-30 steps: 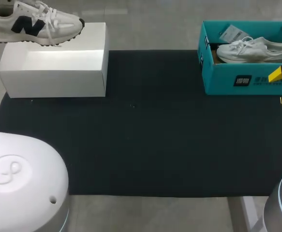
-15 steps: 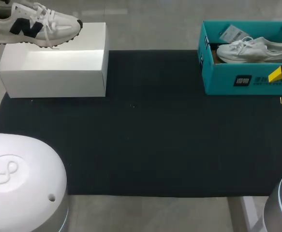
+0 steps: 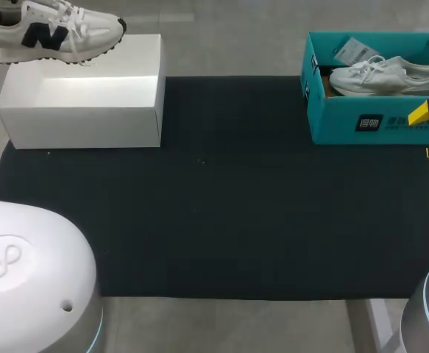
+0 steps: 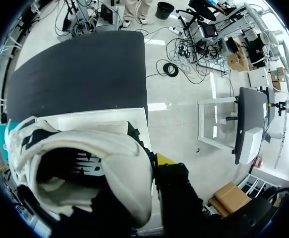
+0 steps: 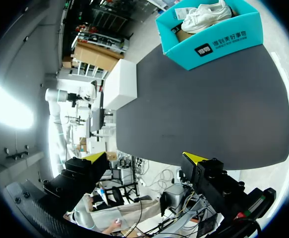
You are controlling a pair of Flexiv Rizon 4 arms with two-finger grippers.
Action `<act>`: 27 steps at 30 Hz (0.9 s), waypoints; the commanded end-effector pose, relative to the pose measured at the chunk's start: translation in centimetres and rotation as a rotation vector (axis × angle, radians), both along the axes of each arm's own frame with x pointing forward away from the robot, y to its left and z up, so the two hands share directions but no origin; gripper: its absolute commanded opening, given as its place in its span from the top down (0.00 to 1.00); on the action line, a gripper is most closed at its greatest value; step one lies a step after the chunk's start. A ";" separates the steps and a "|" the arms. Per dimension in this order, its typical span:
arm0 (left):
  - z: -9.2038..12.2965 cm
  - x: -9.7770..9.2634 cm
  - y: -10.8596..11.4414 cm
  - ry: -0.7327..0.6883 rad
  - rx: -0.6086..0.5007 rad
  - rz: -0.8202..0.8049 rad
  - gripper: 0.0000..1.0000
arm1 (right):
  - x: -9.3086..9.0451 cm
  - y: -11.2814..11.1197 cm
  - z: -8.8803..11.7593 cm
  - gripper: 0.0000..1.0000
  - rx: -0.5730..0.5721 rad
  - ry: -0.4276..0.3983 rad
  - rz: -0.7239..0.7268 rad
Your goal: Take the shoe out of the shoebox, open the shoe tongue, remove and reinsert the insole, then place the shoe into the shoebox
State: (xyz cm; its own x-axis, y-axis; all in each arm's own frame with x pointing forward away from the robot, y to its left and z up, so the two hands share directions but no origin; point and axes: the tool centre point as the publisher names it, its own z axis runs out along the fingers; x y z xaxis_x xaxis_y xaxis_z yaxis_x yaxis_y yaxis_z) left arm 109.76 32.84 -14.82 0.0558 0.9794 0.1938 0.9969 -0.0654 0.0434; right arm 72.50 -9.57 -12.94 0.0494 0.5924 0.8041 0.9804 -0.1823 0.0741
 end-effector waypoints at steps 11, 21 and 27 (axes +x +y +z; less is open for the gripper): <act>-6.3 1.9 0.3 -0.074 0.003 -0.061 1.00 | -0.1 0.0 0.0 0.00 -0.003 0.001 -0.002; -10.0 0.5 0.2 -0.042 0.050 -0.114 1.00 | -0.1 0.0 0.0 0.00 -0.003 0.001 -0.002; -12.1 0.5 0.1 -0.042 0.062 -0.107 1.00 | -0.1 0.0 0.0 0.00 -0.003 0.001 -0.002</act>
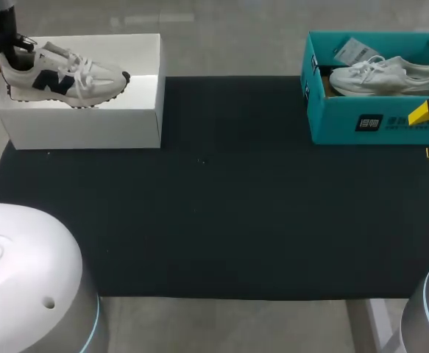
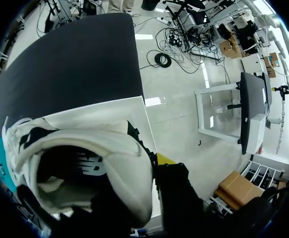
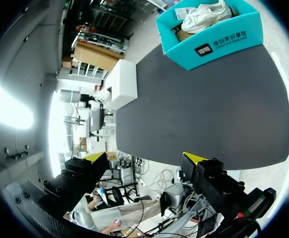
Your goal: Take the shoe out of the shoebox, open the shoe tongue, remove and reinsert the insole, then place the shoe into the shoebox
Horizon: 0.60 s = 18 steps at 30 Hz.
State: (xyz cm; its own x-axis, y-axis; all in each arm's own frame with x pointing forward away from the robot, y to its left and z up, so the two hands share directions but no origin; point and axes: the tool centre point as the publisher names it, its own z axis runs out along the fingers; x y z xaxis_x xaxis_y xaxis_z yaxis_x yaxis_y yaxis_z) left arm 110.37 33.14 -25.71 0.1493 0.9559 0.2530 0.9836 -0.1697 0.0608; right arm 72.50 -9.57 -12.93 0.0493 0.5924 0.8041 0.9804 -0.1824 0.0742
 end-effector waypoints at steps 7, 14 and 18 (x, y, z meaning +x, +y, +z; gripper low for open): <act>-3.0 0.0 -0.3 -0.001 0.020 -0.004 1.00 | -0.1 0.0 0.0 0.00 -0.003 0.001 -0.002; -2.2 0.4 -0.2 0.020 -0.021 0.029 1.00 | -0.1 0.0 0.0 0.00 -0.003 0.001 -0.002; -0.7 0.7 0.0 0.017 -0.041 0.052 1.00 | -0.1 0.0 0.0 0.00 -0.003 0.001 -0.002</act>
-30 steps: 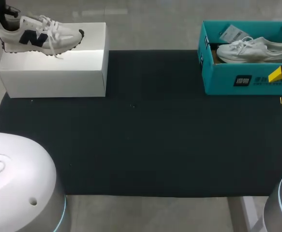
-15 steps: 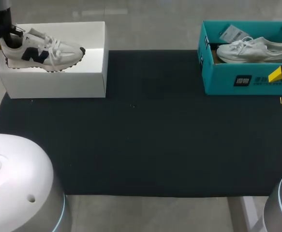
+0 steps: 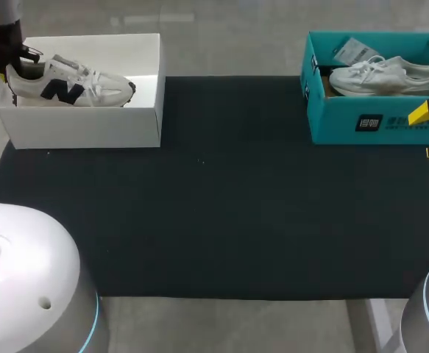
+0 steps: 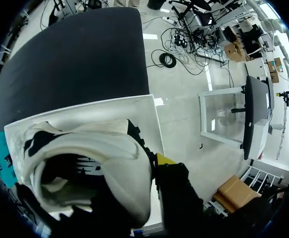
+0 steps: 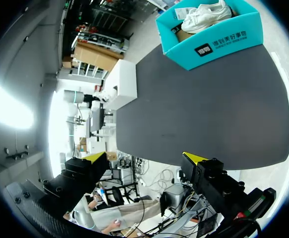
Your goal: Take the shoe out of the shoebox, open the shoe tongue, remove and reinsert the insole, then place the shoe into the shoebox
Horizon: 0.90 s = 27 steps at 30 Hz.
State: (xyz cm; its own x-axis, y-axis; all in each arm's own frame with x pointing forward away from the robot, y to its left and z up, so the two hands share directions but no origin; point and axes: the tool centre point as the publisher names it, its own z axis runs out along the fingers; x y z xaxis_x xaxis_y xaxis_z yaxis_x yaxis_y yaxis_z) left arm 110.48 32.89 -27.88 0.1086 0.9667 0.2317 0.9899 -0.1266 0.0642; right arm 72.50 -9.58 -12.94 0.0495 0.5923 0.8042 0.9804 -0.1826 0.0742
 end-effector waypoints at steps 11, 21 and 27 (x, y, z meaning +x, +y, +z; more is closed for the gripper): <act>0.1 1.3 -0.3 -0.027 -0.006 -0.022 1.00 | -0.1 0.1 0.0 0.00 -0.003 0.001 -0.002; -2.1 1.6 -0.9 -0.023 -0.004 -0.031 1.00 | -0.1 0.1 0.0 0.00 -0.003 0.001 -0.002; -3.6 0.8 -1.6 -0.022 -0.001 -0.040 1.00 | -0.1 0.1 0.0 0.00 -0.003 0.001 -0.002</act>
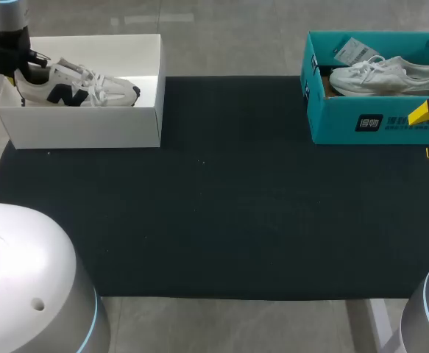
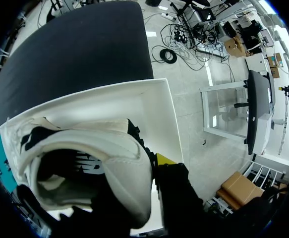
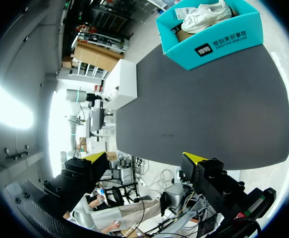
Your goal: Take the shoe out of the shoebox, open the shoe tongue, remove and reinsert the insole, then place the shoe into the shoebox
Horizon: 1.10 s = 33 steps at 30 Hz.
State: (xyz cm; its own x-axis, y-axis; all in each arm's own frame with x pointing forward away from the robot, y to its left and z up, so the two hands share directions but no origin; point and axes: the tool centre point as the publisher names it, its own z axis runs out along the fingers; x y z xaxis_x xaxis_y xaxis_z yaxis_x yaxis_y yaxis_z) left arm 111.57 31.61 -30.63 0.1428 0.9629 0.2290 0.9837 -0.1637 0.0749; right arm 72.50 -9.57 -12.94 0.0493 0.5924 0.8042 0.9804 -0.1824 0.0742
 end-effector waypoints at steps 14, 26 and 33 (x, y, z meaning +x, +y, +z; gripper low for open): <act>-3.7 -1.2 -1.1 -0.026 0.008 0.020 1.00 | -0.1 0.0 0.0 0.00 -0.003 0.001 -0.002; -6.4 -1.7 -1.1 0.027 0.042 0.040 1.00 | -0.1 0.0 0.0 0.00 -0.003 0.001 -0.002; -6.8 -1.4 -0.9 0.053 0.053 0.041 1.00 | -0.1 0.0 0.0 0.00 -0.003 0.001 -0.002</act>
